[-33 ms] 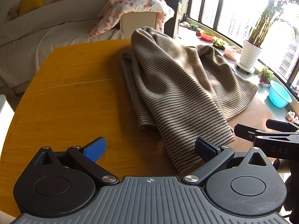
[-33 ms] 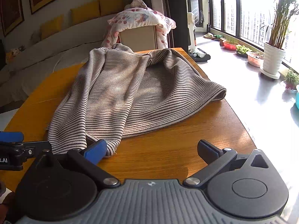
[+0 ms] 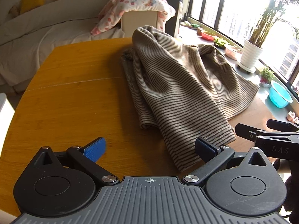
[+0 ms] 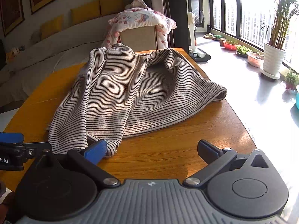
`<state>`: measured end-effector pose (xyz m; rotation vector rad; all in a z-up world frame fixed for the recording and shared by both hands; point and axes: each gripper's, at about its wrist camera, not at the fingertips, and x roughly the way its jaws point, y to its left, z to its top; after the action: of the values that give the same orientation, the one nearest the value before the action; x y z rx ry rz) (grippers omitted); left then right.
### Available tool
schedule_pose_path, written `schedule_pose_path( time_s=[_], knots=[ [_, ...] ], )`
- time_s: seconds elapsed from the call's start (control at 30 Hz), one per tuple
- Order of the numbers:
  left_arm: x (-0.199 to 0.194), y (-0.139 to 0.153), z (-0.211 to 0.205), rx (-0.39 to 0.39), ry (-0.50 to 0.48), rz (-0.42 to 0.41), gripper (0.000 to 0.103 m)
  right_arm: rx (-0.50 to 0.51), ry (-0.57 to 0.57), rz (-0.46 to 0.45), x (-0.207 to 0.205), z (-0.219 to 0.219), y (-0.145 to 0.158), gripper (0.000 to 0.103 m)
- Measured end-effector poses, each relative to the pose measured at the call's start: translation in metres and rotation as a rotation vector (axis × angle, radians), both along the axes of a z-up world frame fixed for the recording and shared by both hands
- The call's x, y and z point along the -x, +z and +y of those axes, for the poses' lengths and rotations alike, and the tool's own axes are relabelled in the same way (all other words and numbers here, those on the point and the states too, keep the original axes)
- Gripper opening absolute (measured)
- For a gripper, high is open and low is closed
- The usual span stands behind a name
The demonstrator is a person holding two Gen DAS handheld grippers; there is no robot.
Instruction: Fold clothes
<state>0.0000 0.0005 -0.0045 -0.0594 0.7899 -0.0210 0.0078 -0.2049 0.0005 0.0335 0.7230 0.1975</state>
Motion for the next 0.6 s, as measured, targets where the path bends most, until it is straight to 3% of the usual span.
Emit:
schedule_pose_path(
  time_s=[0.6],
  knots=[
    [0.0, -0.032, -0.003, 0.007, -0.008, 0.067, 0.103, -0.008, -0.016, 0.018, 0.009, -0.005, -0.003, 0.103]
  ],
)
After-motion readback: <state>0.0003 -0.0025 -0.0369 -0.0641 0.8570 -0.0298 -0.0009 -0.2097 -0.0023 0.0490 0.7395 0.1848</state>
